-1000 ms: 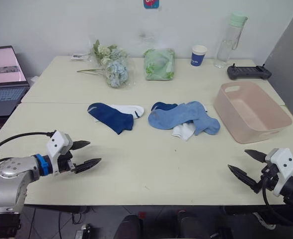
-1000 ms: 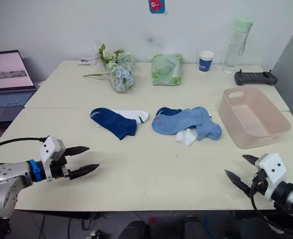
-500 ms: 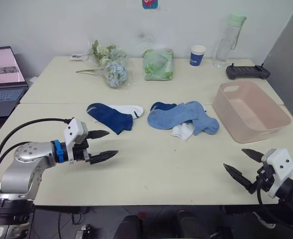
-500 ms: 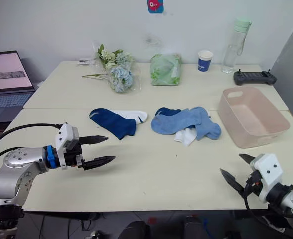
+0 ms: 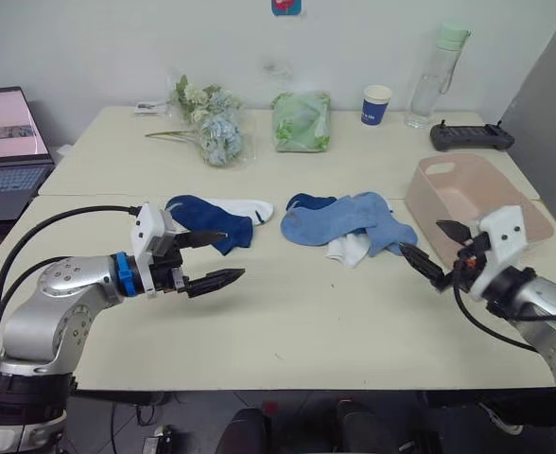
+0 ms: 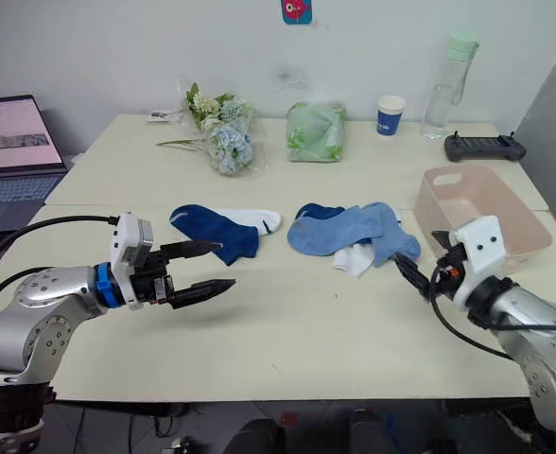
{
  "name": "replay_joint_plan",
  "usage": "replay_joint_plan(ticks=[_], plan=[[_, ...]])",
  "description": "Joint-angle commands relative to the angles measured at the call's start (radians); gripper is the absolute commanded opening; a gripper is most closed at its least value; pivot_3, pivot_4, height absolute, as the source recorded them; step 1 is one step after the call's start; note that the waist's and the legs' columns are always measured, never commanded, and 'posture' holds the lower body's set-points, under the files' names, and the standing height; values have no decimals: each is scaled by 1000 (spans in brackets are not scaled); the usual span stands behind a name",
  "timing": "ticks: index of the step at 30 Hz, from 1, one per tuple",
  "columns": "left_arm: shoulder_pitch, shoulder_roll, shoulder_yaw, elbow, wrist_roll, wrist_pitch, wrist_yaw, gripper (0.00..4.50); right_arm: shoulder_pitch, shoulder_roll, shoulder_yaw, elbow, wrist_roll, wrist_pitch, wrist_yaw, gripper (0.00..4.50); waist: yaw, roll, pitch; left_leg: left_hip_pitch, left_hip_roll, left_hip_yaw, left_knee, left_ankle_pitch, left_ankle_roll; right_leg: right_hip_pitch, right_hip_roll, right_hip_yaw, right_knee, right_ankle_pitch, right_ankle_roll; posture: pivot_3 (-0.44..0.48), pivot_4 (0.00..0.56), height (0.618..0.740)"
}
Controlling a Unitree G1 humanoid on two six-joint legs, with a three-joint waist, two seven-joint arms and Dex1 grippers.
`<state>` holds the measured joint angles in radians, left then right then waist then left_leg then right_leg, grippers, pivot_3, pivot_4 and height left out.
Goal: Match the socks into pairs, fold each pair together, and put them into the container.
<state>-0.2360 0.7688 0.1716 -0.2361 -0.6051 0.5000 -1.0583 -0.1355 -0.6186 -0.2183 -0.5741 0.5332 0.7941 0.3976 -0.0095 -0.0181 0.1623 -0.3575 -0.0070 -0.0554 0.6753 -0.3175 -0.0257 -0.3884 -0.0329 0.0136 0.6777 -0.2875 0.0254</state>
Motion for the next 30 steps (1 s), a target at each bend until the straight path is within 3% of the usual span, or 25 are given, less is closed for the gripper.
replay_joint_plan(ticks=[1, 12, 22, 26, 30], plan=[[-14, -3, 14, -20, -14, -4, 8, 4500, -83, 31, 52, 71, -44, -18, -31, 4473, -2, 0, 0, 0, 0, 0, 0, 0, 0, 0, 0, 0, 0, 0, 0, 0, 150, 740], [-18, -15, -9, -29, -6, -16, 17, 4500, -407, 190, 135, 482, -150, -37, -93, 4473, -18, 1, 0, -2, 0, 0, 1, 0, 0, -2, 1, 0, 1, 0, 0, 0, 150, 740], [-33, -19, -32, -44, -5, -6, 34, 4500, -564, 250, 198, 784, -281, -235, -55, 4473, -21, 1, 0, -6, 0, 1, 1, 0, 0, -7, 1, 1, 1, 0, 0, 0, 150, 740], [-41, -21, -37, -46, -8, 0, 40, 4500, -611, 262, 211, 887, -313, -292, -30, 3564, -21, 1, 0, -6, 1, 1, 1, 0, 0, -7, 1, 1, 1, 0, 0, 0, 150, 740], [-60, -34, -38, -59, -25, 22, 71, 4500, -670, 284, 203, 1005, -326, -320, -17, 3489, -23, 1, 1, -6, 1, 2, 1, 0, 0, -7, 1, 2, 1, 0, 0, 0, 150, 740]])
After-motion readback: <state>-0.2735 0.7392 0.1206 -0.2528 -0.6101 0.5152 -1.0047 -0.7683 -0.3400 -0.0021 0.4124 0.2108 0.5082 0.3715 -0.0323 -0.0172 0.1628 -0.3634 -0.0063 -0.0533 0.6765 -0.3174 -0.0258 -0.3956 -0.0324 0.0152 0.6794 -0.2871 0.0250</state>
